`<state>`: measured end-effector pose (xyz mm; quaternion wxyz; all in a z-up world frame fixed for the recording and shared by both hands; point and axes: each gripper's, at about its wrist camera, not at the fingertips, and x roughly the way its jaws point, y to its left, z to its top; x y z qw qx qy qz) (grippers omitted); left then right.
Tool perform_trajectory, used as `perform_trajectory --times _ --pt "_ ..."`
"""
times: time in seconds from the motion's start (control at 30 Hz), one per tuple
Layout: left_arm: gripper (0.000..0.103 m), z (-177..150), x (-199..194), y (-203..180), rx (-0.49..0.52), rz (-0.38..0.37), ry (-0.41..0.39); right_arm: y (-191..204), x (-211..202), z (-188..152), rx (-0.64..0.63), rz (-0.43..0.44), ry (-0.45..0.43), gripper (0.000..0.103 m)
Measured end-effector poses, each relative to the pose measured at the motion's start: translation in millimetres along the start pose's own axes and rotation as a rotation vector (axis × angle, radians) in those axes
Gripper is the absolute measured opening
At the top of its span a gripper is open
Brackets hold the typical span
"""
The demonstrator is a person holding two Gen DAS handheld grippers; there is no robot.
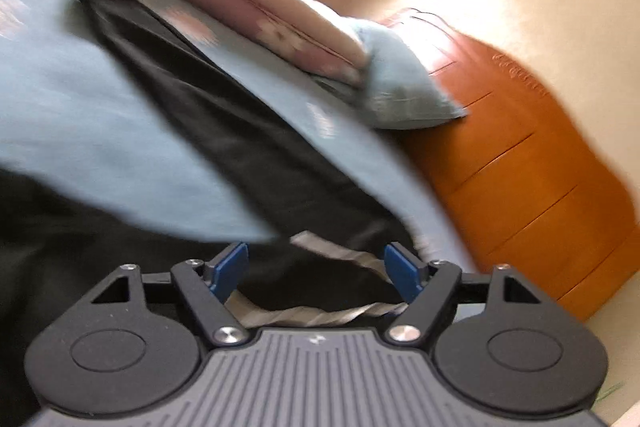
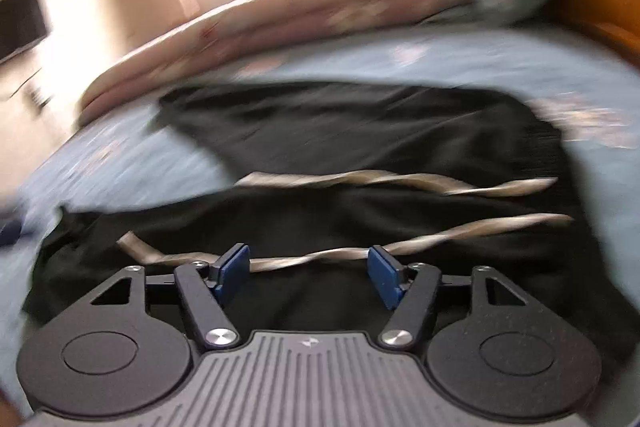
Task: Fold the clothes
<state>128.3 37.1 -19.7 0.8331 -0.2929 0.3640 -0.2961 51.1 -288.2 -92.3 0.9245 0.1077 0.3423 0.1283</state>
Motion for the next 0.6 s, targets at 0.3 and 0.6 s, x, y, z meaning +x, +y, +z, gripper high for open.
perform_trajectory --times 0.3,0.6 --pt "0.075 49.6 171.5 43.7 -0.218 0.079 0.321 17.9 36.3 11.6 0.003 0.161 0.118 0.075" --pt "0.079 41.8 197.0 53.1 -0.299 -0.014 0.253 3.5 48.6 14.0 0.036 0.193 0.135 0.08"
